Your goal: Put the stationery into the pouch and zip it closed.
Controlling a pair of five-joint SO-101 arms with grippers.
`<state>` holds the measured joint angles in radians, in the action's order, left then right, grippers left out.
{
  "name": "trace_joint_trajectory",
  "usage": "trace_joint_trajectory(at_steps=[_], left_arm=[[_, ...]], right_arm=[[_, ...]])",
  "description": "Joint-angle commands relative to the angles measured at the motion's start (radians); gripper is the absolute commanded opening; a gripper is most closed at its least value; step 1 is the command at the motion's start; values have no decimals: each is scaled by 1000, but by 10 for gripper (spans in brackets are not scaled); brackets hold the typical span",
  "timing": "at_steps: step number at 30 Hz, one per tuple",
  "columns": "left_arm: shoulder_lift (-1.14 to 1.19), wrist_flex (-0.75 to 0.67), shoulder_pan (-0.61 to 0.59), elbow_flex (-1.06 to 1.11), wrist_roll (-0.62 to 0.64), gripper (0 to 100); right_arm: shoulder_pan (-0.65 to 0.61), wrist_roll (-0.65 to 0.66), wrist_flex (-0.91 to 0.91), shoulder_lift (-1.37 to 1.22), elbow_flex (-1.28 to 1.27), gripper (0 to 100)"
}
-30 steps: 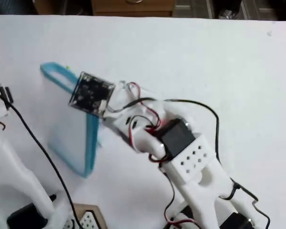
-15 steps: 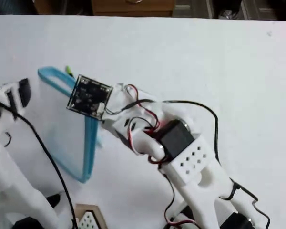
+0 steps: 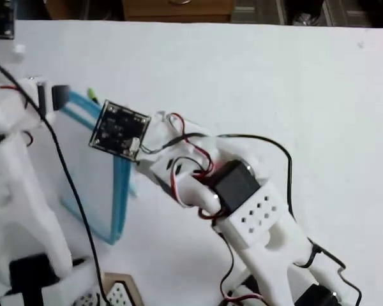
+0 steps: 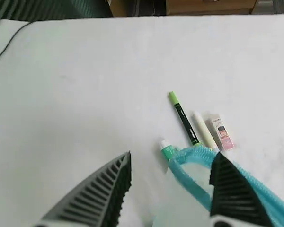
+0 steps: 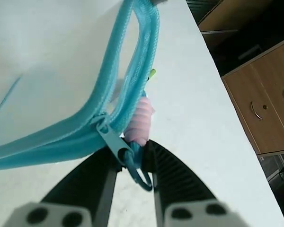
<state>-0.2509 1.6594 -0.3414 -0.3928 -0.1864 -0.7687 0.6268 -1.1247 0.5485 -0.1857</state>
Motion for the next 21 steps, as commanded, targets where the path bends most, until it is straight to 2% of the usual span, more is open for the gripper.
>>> trace_joint_trajectory(at_steps=[1,3,12,18,21], left_arm=[[42,-9,16,-26,-5,277],[70,-6,16,-26,-21,275],[108,107,16,-26,-252,271],[108,124,16,-17,-284,81],[105,129,12,-15,-275,57]], right_arm=[[-5,-3,-1,47,51,19],[-5,-3,1,47,51,19],[-1,-3,4,47,48,19],[-1,-3,4,45,48,19],[-1,-3,4,45,48,22]])
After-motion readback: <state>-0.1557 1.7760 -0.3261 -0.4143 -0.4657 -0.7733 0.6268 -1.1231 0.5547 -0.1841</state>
